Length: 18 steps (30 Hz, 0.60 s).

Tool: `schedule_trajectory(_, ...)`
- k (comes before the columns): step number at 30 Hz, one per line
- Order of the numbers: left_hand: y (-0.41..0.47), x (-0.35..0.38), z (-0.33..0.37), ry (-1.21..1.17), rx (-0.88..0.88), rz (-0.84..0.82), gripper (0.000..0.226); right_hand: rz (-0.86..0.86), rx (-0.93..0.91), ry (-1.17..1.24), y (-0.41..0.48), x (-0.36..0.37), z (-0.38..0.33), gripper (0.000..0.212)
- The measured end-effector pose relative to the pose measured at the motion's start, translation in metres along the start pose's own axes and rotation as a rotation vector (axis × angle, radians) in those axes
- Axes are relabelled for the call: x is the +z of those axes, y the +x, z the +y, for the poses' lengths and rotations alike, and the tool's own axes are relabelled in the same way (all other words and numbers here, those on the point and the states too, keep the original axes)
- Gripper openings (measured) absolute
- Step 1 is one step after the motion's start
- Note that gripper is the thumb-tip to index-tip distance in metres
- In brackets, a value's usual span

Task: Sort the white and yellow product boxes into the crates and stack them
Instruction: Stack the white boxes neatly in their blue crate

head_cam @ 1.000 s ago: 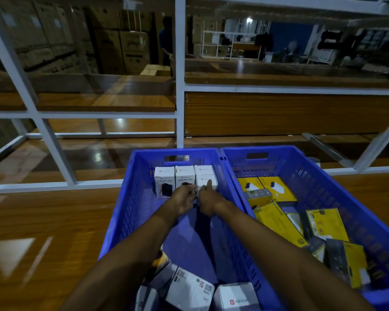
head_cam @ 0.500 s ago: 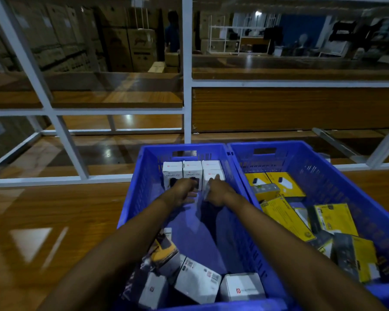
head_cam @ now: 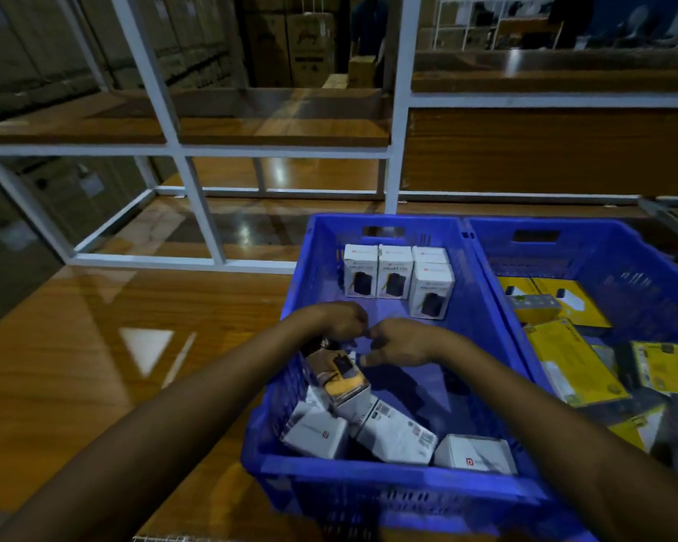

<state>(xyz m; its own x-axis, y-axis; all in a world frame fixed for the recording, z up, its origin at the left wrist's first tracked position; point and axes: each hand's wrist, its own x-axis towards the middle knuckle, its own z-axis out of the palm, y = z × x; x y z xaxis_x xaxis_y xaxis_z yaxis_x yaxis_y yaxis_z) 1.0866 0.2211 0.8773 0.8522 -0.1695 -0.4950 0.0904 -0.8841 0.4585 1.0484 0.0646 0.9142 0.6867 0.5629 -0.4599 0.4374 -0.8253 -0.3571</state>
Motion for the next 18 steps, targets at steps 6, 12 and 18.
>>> schedule_trajectory(6,-0.010,-0.003,0.000,0.067,-0.066,0.021,0.034,0.040,0.049,-0.017,-0.015,0.027,-0.040,0.068)
schedule_trajectory(12,-0.004,-0.008,-0.002,0.000,-0.115,0.092,0.006,0.163,0.056,0.028,0.001,0.045,-0.039,0.060)
schedule_trajectory(18,-0.003,-0.031,0.012,-0.354,-0.070,0.299,0.019,0.266,0.158,0.458,-0.001,0.004,-0.002,0.018)
